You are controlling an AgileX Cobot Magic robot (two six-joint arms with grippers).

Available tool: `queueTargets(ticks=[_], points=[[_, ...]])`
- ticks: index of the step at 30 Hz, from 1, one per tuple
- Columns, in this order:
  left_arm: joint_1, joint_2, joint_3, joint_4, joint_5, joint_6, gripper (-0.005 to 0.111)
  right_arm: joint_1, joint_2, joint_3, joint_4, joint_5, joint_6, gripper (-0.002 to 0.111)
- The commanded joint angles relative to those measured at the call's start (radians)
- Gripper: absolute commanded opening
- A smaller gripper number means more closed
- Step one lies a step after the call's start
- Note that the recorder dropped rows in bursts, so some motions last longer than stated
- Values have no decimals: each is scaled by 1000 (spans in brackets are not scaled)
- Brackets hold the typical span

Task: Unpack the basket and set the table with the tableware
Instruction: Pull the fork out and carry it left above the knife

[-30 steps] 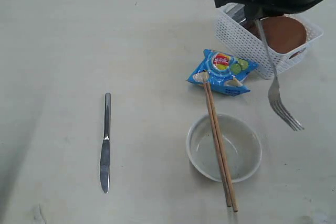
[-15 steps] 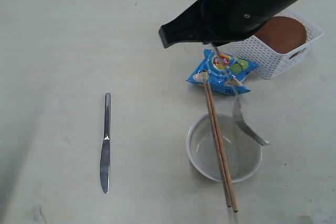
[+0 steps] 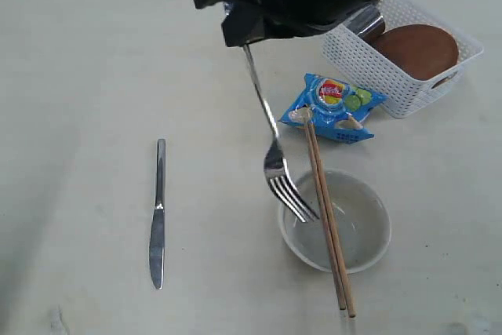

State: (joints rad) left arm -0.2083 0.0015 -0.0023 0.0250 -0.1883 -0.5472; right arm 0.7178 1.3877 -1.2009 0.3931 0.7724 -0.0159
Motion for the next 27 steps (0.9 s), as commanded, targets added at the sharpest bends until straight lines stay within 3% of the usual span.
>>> queueTargets(ticks=[1,5,13,17,20,27], points=[[-3,-1,2,-11,-55,-158,0,-10,6,-7,224,-39,-170,-1],[-3,-1,2,-11,-88,-389,0,-18,59,-7,297,-32,-233,-1],[-3,-1,2,-11,-107,-306,0,-18,142,-9,441,-35,-350,-1],[-14,19,2,8,2,-467,0,-31,172,-9,517,-35,-411,-1],[-47,76,2,89,60,-548,0,-84,210,-9,672,31,-535,-1],[-210,262,2,131,-67,-595,0,-241,301,-9,1035,299,-764,-1]])
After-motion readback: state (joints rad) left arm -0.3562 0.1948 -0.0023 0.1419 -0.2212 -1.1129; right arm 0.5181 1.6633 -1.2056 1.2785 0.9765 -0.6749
